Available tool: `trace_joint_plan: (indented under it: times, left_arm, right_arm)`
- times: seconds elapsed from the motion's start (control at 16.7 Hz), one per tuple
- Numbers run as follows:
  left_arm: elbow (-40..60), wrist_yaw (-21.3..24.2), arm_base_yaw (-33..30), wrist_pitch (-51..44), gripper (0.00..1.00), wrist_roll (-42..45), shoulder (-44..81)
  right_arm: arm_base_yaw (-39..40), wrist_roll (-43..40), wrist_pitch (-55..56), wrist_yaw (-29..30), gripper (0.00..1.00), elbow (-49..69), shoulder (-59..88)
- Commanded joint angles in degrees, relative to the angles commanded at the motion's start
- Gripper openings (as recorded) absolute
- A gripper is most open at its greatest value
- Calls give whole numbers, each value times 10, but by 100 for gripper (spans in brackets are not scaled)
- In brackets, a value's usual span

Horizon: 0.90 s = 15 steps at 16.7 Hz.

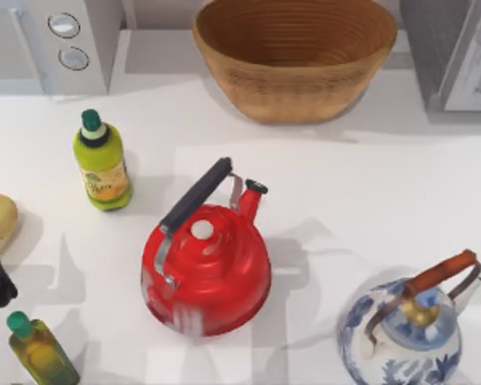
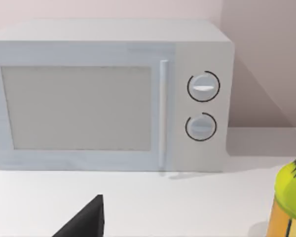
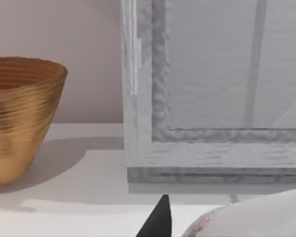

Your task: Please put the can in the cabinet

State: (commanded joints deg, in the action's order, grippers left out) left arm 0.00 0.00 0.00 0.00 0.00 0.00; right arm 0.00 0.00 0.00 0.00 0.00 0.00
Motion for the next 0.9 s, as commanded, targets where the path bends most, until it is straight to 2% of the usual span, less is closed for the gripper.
trace_joint_plan:
  times: [0.24, 0.48, 0.66, 0.9]
  left_arm:
    - [0, 0, 0, 0, 100, 0, 0]
    - [0, 0, 0, 0, 100, 0, 0]
    - [0, 0, 0, 0, 100, 0, 0]
    - [0, 0, 0, 0, 100, 0, 0]
  right_arm:
    - [3, 1, -5, 2, 0, 7, 9]
    - [9, 1, -39, 19, 0, 90, 90]
    - [17, 3, -78, 41, 0, 215, 206]
    - [37, 4, -133, 69, 0, 457, 382]
